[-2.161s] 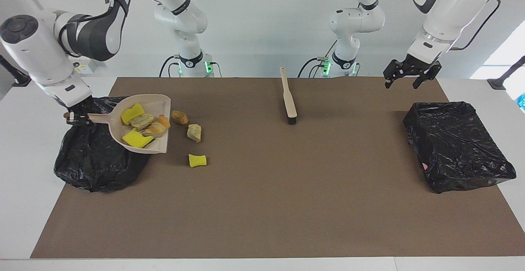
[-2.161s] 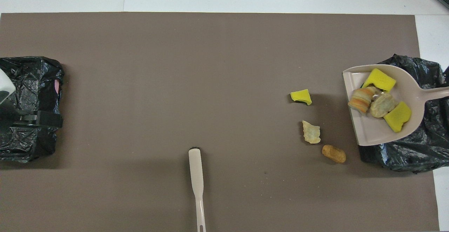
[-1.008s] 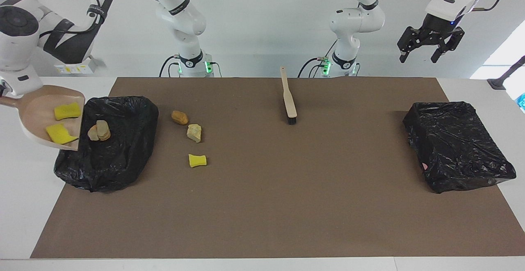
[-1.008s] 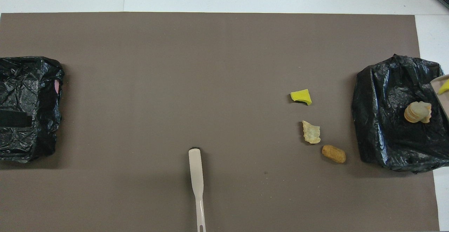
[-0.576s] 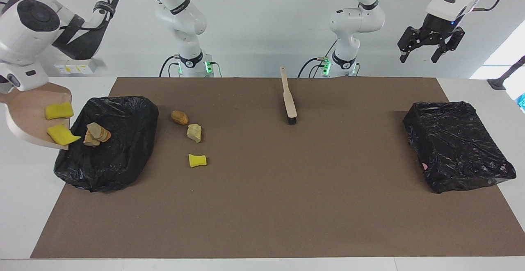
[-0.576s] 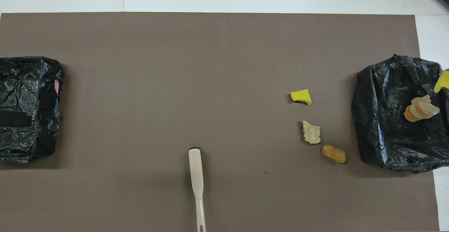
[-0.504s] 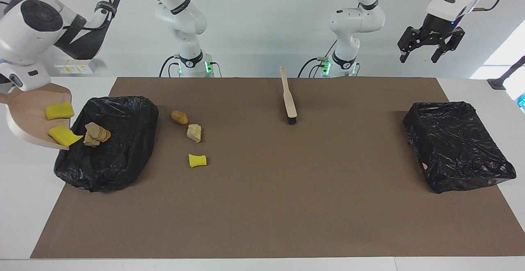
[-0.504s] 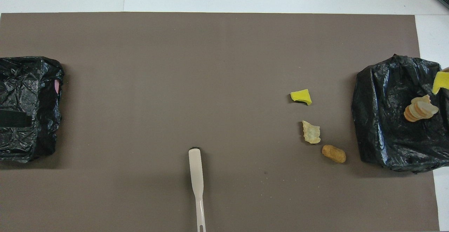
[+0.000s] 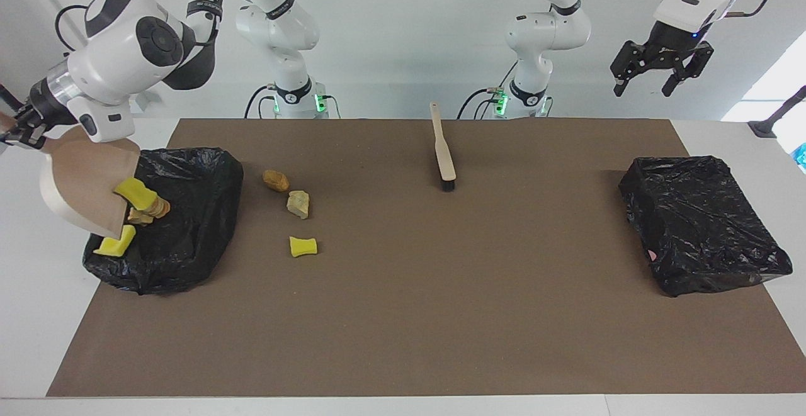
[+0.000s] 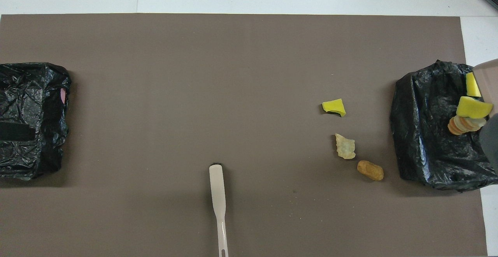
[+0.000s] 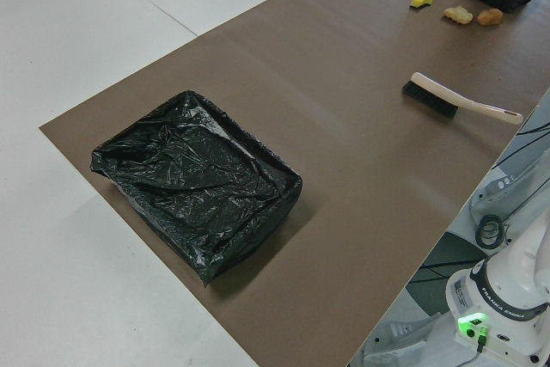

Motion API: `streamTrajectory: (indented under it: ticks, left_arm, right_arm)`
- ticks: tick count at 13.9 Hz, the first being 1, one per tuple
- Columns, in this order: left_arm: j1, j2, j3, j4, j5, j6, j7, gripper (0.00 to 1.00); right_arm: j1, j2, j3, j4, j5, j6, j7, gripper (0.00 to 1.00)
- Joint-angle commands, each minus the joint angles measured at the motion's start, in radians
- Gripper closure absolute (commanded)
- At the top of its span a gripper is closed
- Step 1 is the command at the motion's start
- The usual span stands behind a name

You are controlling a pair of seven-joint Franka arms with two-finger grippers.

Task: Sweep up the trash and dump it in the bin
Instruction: 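Tip the dustpan over the black bag to empty the scraps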

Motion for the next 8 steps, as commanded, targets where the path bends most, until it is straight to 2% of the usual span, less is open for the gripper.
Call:
streamTrajectory:
  ticks: [1, 8]
  left_arm:
    - [0.003, 0.001, -0.001, 0.009, 0.007, -0.018, 0.0, 0.0]
    - [0.004, 0.001, -0.001, 0.009, 0.007, -0.018, 0.0, 0.0]
  right_arm:
    - [-0.01, -0.038, 0.0, -0.032, -0.045, -0.004, 0.016, 1.0]
    - [-0.025, -0.057, 0.001, 0.062, -0.027, 0.007, -0.131, 1.0]
